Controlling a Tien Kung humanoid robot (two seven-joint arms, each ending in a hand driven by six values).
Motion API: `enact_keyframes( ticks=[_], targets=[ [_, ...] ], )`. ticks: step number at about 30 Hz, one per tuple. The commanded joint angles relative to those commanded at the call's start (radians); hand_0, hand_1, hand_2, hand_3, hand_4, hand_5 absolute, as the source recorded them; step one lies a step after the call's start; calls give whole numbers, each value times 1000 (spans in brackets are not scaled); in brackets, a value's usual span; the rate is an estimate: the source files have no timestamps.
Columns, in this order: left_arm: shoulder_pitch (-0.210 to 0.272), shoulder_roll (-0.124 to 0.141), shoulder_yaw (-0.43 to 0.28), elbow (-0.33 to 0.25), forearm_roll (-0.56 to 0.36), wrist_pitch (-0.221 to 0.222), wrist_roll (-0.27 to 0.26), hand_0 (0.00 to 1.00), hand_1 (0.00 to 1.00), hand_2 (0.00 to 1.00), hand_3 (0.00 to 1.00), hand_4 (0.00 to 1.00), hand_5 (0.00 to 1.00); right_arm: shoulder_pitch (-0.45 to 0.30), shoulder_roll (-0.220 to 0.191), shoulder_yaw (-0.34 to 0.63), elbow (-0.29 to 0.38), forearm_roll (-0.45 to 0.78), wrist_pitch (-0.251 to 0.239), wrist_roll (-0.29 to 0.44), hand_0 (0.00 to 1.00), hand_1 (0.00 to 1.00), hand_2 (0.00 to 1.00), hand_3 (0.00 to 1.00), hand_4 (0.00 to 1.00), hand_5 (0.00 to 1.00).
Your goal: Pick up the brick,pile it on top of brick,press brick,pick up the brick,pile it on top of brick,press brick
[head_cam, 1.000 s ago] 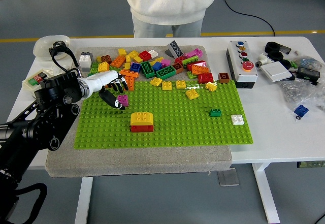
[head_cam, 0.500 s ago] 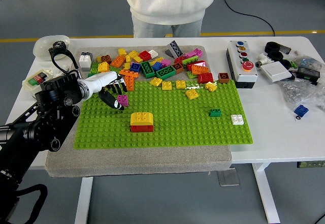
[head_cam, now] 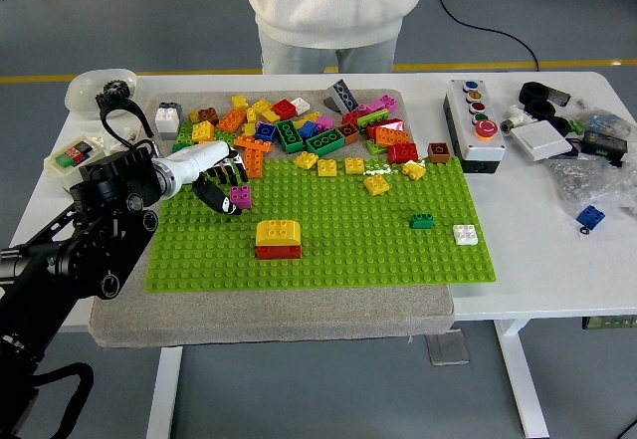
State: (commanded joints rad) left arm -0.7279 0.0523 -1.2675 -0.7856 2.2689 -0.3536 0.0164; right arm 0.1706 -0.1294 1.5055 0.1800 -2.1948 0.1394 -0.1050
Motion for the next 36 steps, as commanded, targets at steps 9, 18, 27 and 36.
enact_keyframes(
  ticks=[9,18,27,36],
  targets=[
    [1,-3,6,4,0,11,2,577,496,494,516,886,2,0,0,1,0,-2,0,0,741,647,712,596,816,369],
    [-5,-7,3,4,0,20,9,571,482,486,511,883,2,2,0,3,0,1,0,0,740,647,712,596,816,369],
    [-7,-9,1,14,0,25,17,561,460,473,524,947,2,3,1,3,0,4,-1,0,740,647,712,597,817,370],
    [-5,-10,3,14,0,0,8,574,477,490,529,909,2,3,1,6,0,4,-1,-1,740,647,712,597,817,370]
  ],
)
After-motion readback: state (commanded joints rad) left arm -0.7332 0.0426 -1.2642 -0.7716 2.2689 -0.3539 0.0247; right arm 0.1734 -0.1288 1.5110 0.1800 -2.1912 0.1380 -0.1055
